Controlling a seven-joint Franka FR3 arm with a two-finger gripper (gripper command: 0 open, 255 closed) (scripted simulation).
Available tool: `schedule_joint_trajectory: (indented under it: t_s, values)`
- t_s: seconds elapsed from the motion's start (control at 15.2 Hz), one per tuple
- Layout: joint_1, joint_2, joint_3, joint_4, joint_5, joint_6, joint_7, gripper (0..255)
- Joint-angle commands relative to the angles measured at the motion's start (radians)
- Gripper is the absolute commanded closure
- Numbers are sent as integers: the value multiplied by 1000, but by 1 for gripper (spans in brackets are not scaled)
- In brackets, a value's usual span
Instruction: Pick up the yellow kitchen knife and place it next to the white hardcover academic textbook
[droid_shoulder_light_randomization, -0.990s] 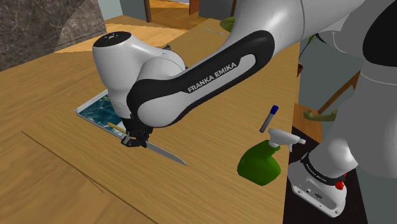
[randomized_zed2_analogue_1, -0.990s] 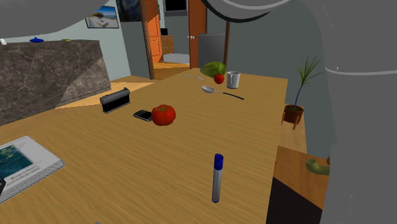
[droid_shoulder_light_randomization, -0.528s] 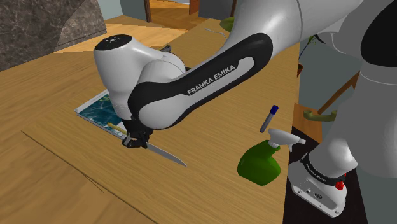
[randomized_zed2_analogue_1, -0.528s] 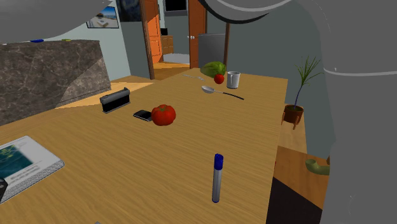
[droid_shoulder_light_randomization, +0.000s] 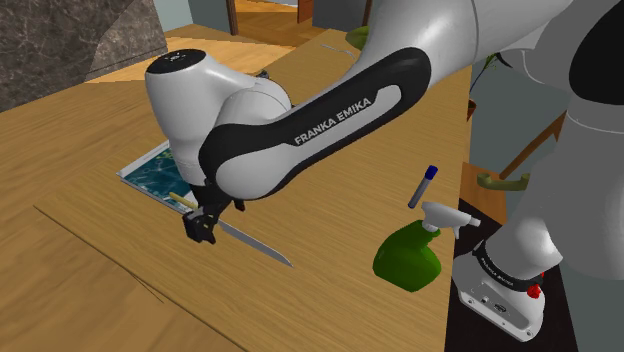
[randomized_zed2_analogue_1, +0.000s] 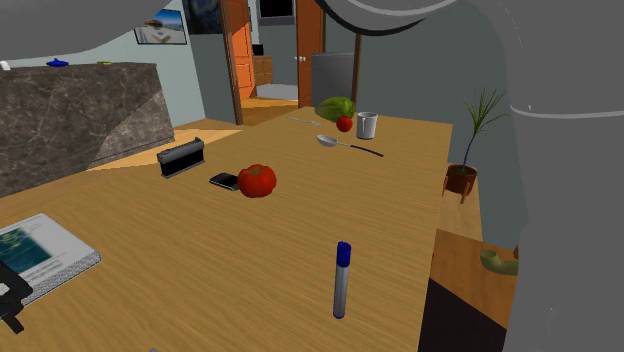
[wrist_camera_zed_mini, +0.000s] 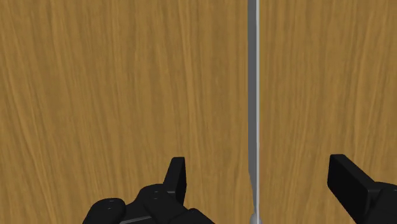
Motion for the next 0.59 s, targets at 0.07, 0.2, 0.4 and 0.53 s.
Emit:
schedule_joint_trajectory:
  t_s: [0.07, 0.2, 0.4, 0.53]
  values:
    - [-5, -36, 7, 35, 14, -70, -9, 0]
    - [-6, -45, 8, 49, 18, -92, -11, 0]
    - [-6, -45, 8, 49, 18, -92, -11, 0]
    - [-6, -45, 8, 49, 18, -92, -11, 0]
